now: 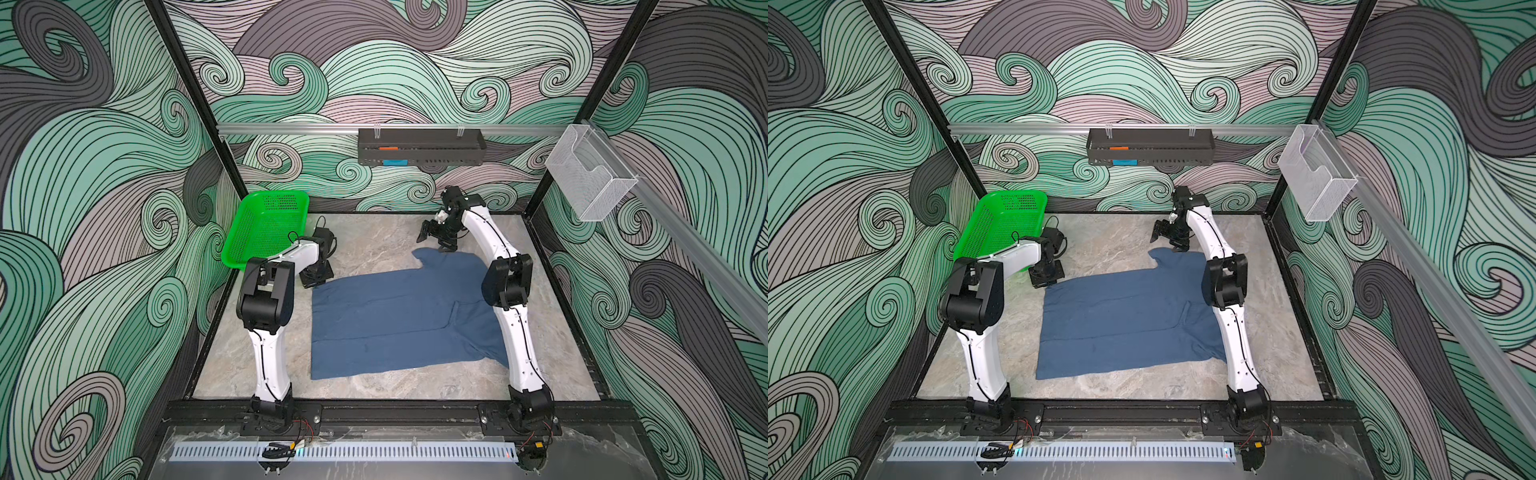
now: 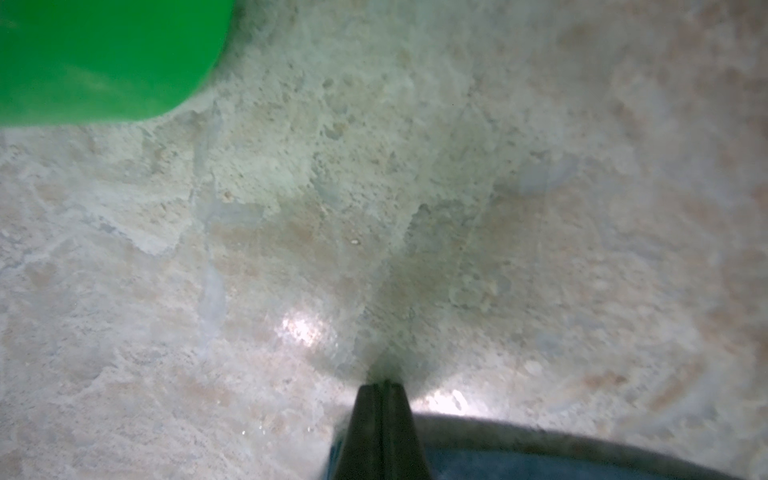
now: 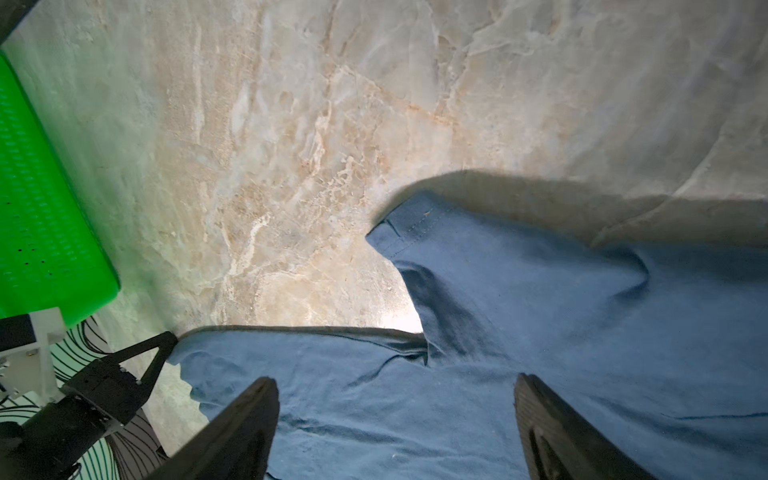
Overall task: Fold and stack t-shirts
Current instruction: Fold the T-shirt.
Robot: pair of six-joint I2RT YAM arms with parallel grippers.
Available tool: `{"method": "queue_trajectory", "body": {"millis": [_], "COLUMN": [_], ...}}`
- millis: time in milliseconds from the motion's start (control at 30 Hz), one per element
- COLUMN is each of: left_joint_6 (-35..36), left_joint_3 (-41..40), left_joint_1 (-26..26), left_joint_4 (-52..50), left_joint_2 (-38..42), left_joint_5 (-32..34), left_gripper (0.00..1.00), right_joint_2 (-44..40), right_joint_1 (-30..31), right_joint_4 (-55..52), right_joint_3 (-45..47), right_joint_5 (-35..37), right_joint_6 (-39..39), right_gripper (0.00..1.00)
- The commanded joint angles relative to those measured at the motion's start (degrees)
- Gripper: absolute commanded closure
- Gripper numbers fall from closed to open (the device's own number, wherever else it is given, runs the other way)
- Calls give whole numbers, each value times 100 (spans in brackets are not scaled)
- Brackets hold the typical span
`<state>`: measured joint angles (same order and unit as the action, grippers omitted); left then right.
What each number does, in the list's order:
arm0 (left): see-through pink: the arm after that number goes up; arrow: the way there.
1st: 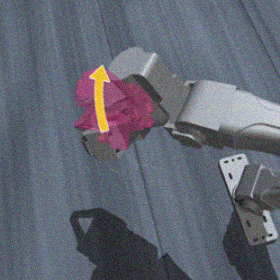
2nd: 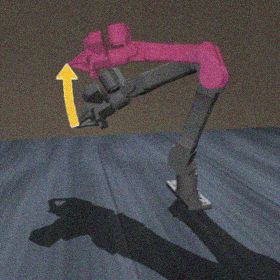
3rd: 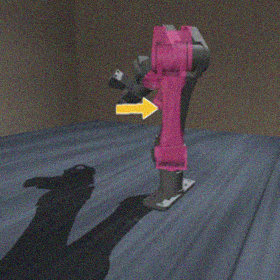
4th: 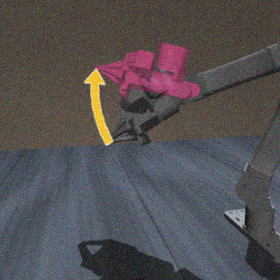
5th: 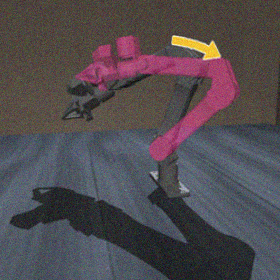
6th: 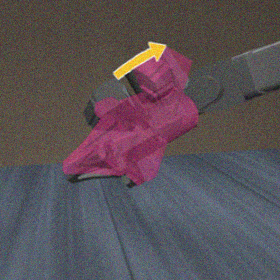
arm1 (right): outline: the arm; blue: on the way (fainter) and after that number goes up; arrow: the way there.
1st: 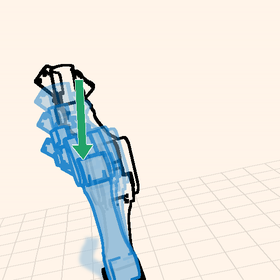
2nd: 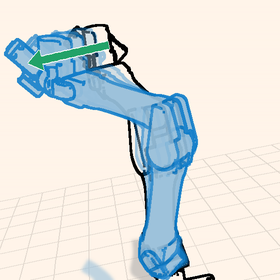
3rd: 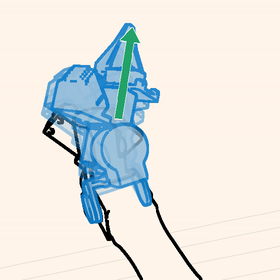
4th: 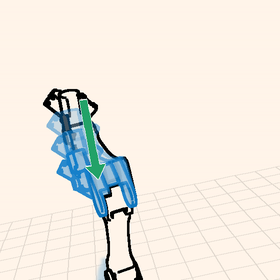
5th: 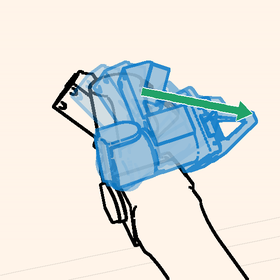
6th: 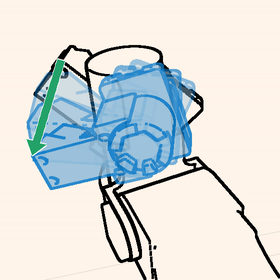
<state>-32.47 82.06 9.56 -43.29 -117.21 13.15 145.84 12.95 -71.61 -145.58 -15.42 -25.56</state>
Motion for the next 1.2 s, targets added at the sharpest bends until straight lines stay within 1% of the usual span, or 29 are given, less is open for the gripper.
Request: {"method": "queue_trajectory", "body": {"millis": [0, 133, 233, 333, 400, 500, 667, 800, 1033, 1167], "left_joint_6": [183, 228, 232, 222, 223, 172, 102, 172, 223, 201], "left_joint_3": [293, 654, 927, 1073, 1022, 894, 621, 713, 760, 723], "left_joint_1": [2, 60, 191, 323, 391, 441, 441, 432, 433, 432], "left_joint_4": [-342, -454, -464, -507, -430, -382, -281, -369, -342, -286], "left_joint_2": [119, 245, 273, 324, 419, 560, 753, 746, 638, 577], "left_joint_5": [-59, -96, -134, -118, -158, -250, -400, -435, -609, -737], "left_gripper": [100, 100, 100, 100, 100, 100, 100, 100, 100, 100], "right_joint_2": [-88, 34, 234, 504, 671, 902, 1224, 1236, 1146, 1202], "right_joint_1": [225, 418, 527, 631, 727, 881, 959, 981, 1042, 1063], "right_joint_4": [-91, -221, -225, -213, -209, -211, -162, 12, 214, 322], "right_joint_3": [-324, -656, -752, -874, -988, -1216, -1439, -1357, -1353, -1392], "right_joint_5": [485, 1143, 1491, 1608, 1679, 1895, 2060, 2178, 2526, 2782], "right_joint_6": [408, 657, 714, 726, 797, 898, 824, 787, 808, 892], "right_gripper": [8, 8, 11, 19, 28, 35, 37, 38, 46, 46]}}
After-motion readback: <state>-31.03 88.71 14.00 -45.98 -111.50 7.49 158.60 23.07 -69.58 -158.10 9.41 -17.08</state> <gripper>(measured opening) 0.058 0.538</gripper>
